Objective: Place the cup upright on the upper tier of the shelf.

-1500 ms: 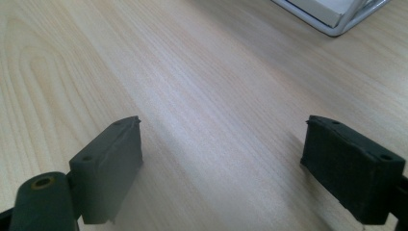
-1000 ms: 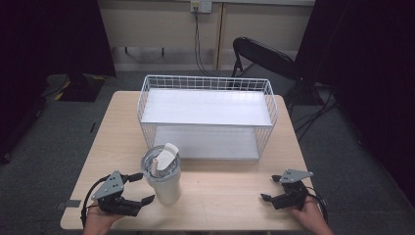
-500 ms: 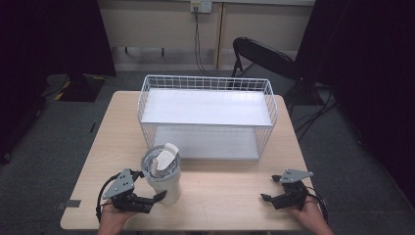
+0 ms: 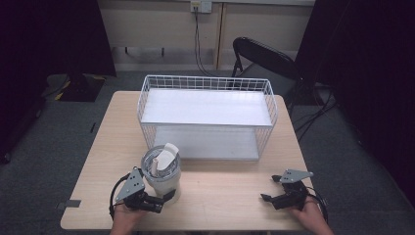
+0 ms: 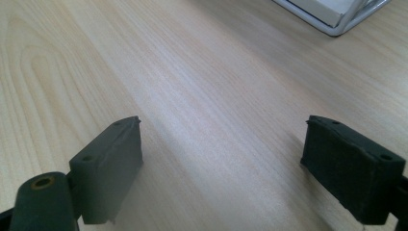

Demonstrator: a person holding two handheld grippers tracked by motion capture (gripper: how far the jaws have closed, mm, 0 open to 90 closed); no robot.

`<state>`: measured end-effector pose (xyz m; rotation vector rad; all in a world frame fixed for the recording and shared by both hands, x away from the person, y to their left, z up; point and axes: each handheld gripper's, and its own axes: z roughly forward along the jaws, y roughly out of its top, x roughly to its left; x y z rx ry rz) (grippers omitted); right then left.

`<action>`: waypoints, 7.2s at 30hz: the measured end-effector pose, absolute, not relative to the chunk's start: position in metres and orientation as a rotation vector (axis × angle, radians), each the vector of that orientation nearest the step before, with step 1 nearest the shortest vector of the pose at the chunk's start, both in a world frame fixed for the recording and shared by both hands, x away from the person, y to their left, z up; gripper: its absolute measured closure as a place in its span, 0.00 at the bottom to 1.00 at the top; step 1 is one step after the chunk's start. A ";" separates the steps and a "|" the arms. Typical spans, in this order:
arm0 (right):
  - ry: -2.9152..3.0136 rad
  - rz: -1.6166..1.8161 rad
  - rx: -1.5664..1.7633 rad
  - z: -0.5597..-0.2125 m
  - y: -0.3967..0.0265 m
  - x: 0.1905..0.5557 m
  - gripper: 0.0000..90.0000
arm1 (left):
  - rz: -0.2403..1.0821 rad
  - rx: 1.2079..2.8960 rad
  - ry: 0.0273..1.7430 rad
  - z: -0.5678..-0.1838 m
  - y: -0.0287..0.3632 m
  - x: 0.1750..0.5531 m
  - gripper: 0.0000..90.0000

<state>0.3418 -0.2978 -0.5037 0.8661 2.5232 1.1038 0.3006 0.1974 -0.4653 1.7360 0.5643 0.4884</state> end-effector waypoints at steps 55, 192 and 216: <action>2.528 1.109 0.861 -0.504 -0.299 0.341 0.14 | 0.454 1.542 0.650 -0.408 0.197 0.309 0.06; 2.531 1.114 0.847 -0.504 -0.299 0.341 0.14 | 0.521 1.592 0.742 -0.221 0.136 0.460 0.07; 2.534 1.115 0.844 -0.504 -0.300 0.341 0.14 | 0.558 1.609 0.756 -0.233 0.104 0.487 0.07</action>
